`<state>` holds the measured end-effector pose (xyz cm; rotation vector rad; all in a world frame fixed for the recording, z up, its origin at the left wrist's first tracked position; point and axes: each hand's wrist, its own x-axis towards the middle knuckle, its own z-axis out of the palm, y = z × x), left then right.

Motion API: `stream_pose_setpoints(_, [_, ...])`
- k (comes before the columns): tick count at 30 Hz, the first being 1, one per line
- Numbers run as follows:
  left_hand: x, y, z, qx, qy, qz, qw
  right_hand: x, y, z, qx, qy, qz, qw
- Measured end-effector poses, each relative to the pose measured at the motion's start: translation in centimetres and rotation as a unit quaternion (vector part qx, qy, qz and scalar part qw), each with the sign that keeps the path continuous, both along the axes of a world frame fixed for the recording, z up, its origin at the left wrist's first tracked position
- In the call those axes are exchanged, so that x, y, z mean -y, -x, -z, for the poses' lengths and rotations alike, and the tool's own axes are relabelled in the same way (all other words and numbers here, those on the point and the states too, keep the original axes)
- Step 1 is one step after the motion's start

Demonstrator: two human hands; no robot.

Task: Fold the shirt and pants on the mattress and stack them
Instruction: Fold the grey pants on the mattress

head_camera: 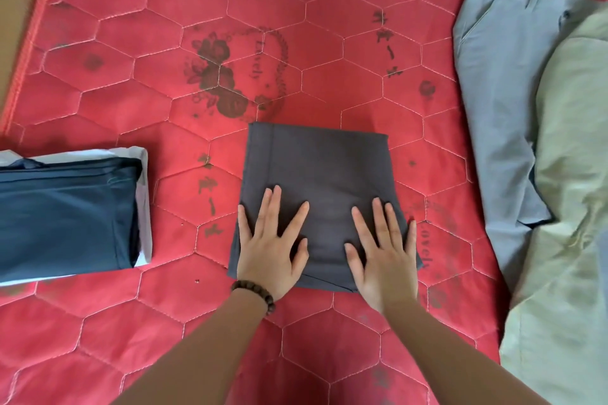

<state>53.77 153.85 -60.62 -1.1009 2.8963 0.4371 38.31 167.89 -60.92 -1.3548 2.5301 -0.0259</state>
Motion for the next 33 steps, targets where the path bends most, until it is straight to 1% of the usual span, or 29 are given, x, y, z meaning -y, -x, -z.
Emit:
stream_pose_setpoints(1, [0.2,-0.1,-0.2,-0.019,-0.014,-0.044,0.999,0.2,-0.1,-0.2,0.008,0.005,0.008,1.000])
stream_pose_setpoints(3, [1.2,-0.3,-0.7,-0.055,-0.046,-0.161,0.984,0.7,-0.1,-0.6,0.026,0.035,0.043,0.998])
stream_pose_setpoints(4, [1.7,-0.4,-0.9,-0.067,-0.057,-0.194,0.977,1.0,0.1,-0.8,0.027,0.050,0.070,0.996])
stream_pose_setpoints(5, [2.1,-0.5,-1.1,-0.074,-0.057,-0.199,0.976,1.3,0.3,-0.9,0.018,0.057,0.097,0.993])
stream_pose_setpoints(7, [2.5,-0.8,-1.5,-0.087,-0.055,-0.174,0.979,2.1,0.5,-1.3,-0.015,0.042,0.136,0.990])
stream_pose_setpoints(9, [2.7,-0.8,-1.9,-0.095,-0.097,-0.181,0.974,3.1,0.4,-1.9,-0.021,0.033,0.157,0.987])
stream_pose_setpoints(11, [3.1,-0.6,-2.0,-0.093,-0.151,-0.203,0.963,3.9,0.3,-2.3,0.002,0.024,0.174,0.984])
stream_pose_setpoints(14, [3.9,-0.6,-2.0,-0.086,-0.181,-0.197,0.960,4.7,0.4,-2.3,0.042,-0.005,0.182,0.982])
stream_pose_setpoints(17, [4.7,-1.8,-2.3,-0.097,-0.167,-0.201,0.960,5.9,-0.4,-2.5,0.047,-0.015,0.153,0.987])
stream_pose_setpoints(21, [6.8,-6.0,-2.4,-0.103,-0.132,-0.234,0.958,9.0,-3.3,-2.6,0.047,-0.003,0.103,0.994])
stream_pose_setpoints(24, [8.3,-9.4,-2.4,-0.075,-0.103,-0.269,0.955,11.4,-6.1,-2.4,0.083,0.010,0.065,0.994])
stream_pose_setpoints(26, [8.3,-10.4,-2.3,-0.062,-0.077,-0.277,0.956,11.9,-7.3,-2.4,0.077,0.015,0.054,0.995])
stream_pose_setpoints(28, [7.6,-10.4,-2.0,-0.064,-0.001,-0.237,0.970,11.5,-7.6,-2.3,0.009,0.058,0.044,0.997])
stream_pose_setpoints(29, [7.1,-10.2,-1.9,-0.054,0.041,-0.204,0.977,11.1,-7.7,-2.3,-0.033,0.082,0.020,0.996])
stream_pose_setpoints(30, [6.6,-9.9,-1.7,-0.034,0.068,-0.170,0.983,10.6,-7.8,-2.2,-0.055,0.101,-0.017,0.993])
stream_pose_setpoints(31, [6.1,-9.7,-1.4,-0.008,0.076,-0.140,0.987,10.0,-8.2,-2.1,-0.056,0.112,-0.062,0.990])
stream_pose_setpoints(33, [5.2,-9.5,-0.8,0.033,0.056,-0.111,0.992,8.8,-9.2,-1.4,-0.025,0.111,-0.146,0.983])
